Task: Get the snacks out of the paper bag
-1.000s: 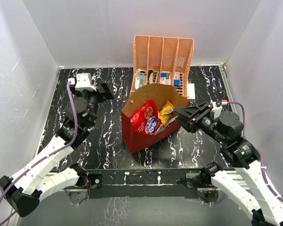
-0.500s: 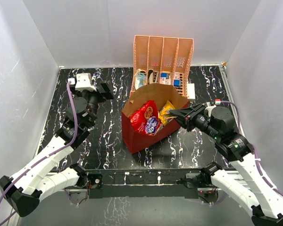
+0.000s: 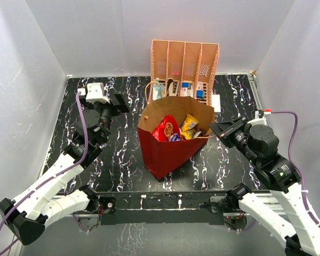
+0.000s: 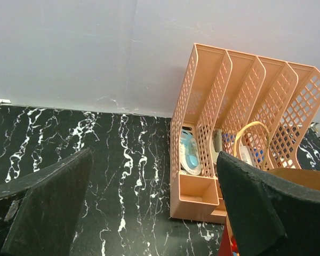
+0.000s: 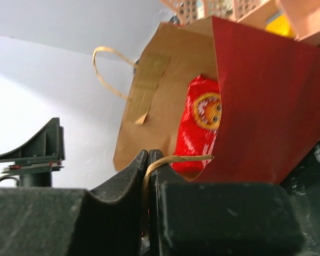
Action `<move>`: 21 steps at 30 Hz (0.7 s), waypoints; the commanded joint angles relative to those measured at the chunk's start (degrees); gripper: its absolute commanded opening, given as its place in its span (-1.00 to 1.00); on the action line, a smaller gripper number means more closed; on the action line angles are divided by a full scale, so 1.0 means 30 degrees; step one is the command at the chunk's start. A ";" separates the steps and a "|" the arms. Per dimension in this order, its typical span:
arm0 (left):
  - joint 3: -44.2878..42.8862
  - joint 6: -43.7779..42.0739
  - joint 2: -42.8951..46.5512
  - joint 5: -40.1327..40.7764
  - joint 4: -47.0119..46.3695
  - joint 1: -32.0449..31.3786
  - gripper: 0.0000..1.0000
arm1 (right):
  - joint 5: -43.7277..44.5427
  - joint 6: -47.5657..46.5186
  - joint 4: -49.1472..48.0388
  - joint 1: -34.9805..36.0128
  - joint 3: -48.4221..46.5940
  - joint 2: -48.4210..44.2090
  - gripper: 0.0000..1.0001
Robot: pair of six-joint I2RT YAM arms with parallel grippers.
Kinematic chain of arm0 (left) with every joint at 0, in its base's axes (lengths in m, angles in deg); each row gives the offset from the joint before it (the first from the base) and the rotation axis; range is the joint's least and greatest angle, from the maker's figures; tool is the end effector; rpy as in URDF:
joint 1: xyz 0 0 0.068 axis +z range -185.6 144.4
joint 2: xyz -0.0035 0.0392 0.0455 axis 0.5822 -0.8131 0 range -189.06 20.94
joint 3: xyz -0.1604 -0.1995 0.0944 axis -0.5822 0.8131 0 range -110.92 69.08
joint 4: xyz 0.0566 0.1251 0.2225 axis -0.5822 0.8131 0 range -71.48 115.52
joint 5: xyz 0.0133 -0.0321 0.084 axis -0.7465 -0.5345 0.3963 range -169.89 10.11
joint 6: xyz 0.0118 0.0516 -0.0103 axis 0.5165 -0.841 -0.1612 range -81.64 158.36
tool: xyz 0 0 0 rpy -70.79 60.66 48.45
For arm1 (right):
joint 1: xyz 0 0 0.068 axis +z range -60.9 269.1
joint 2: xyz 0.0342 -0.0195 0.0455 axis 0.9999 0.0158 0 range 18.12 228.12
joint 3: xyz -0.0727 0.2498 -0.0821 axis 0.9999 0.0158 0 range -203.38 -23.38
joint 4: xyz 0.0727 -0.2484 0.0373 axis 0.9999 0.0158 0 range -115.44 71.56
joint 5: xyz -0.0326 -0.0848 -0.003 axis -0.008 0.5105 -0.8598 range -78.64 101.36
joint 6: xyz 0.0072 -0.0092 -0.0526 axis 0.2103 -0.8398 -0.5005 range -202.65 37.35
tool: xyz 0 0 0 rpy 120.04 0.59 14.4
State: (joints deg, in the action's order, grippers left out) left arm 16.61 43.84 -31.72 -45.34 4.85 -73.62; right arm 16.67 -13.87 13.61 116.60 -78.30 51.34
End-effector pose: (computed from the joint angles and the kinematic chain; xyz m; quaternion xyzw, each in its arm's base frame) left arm 0.1744 -0.1107 0.4067 -0.0581 0.6330 -0.1070 0.7645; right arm 0.0983 0.0475 0.3719 0.3093 0.7435 0.4158 0.4226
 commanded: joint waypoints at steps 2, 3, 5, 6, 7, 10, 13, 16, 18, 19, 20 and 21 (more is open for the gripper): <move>-0.0676 0.1303 -0.0529 -0.0967 0.0595 -0.0100 0.97 | 0.4703 -0.4436 0.0122 0.0029 -0.3469 0.0772 -0.85; -0.0928 0.1836 -0.0687 -0.1191 0.0942 -0.0100 0.97 | 0.5231 -0.5199 0.0411 0.0015 -0.3972 0.0942 -0.85; -0.1694 0.3071 -0.1218 -0.1859 0.2198 -0.0100 0.97 | 0.6220 -0.6613 0.1003 0.0014 -0.4984 0.1387 -0.85; -0.2245 0.3749 -0.1575 -0.2380 0.2841 -0.0100 0.97 | 0.6691 -0.7566 0.1261 0.0014 -0.5451 0.1608 -0.85; -0.2772 0.4478 -0.1898 -0.2976 0.3475 -0.0100 0.97 | 0.7032 -0.8286 0.1418 0.0006 -0.5916 0.1838 -0.85; -0.3734 0.5969 -0.2337 -0.4830 0.4424 -0.0100 0.97 | 0.7851 -1.0321 0.1417 0.0019 -0.6839 0.2552 -0.85; -0.4044 0.6879 -0.2225 -0.6113 0.4607 -0.0100 0.97 | 0.8069 -1.2132 0.1354 0.0029 -0.7739 0.3659 -0.85; -0.4537 0.7068 -0.2288 -0.6294 0.5131 -0.0100 0.97 | 0.8050 -1.4161 0.1066 0.0008 -0.8867 0.4805 -0.85; -0.4628 0.7118 -0.2332 -0.6130 0.5463 -0.0100 0.97 | 0.8296 -1.5480 0.1044 0.0025 -0.9647 0.5516 -0.85; -0.4630 0.7192 -0.2399 -0.6121 0.5608 -0.0100 0.97 | 0.8258 -1.6090 0.1032 0.0004 -0.9941 0.5849 -0.85; -0.4608 0.7333 -0.2485 -0.6186 0.5729 -0.0085 0.97 | 0.8078 -1.6782 0.0797 0.0027 -1.0172 0.6096 -0.85; -0.4635 0.7479 -0.2613 -0.6385 0.5857 -0.0102 0.97 | 0.7616 -1.7520 0.0598 0.0022 -1.0347 0.6346 -0.85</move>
State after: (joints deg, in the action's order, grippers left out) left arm 4.74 63.86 -39.61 -62.21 20.12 -73.62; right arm 38.13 -54.83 24.47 116.74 -103.44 69.00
